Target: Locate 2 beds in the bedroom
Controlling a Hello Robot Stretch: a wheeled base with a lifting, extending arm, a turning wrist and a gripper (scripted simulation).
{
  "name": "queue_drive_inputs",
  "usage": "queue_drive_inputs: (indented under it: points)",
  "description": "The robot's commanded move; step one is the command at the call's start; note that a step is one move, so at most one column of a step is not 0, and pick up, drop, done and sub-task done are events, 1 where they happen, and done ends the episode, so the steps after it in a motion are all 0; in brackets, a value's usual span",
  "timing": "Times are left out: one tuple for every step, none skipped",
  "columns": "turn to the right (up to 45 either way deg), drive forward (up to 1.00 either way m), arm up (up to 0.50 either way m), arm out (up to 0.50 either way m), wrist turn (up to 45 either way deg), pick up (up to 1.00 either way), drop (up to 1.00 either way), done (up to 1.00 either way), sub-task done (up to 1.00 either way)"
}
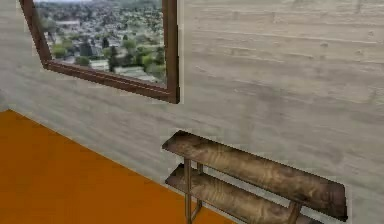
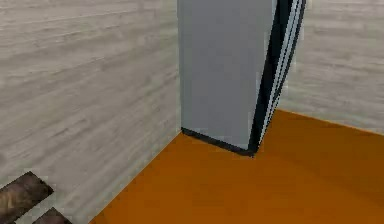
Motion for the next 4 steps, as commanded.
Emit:
queue_drive_inputs:
  points:
    - [-45.0,0.00,0.00,0.00,0.0,0.00,0.00,0.00,0.00]
    - [-45.0,0.00,0.00,0.00,0.0,0.00,0.00,0.00,0.00]
    - [-45.0,0.00,0.00,0.00,0.0,0.00,0.00,0.00,0.00]
    - [-24.0,0.00,0.00,0.00,0.0,0.00,0.00,0.00,0.00]
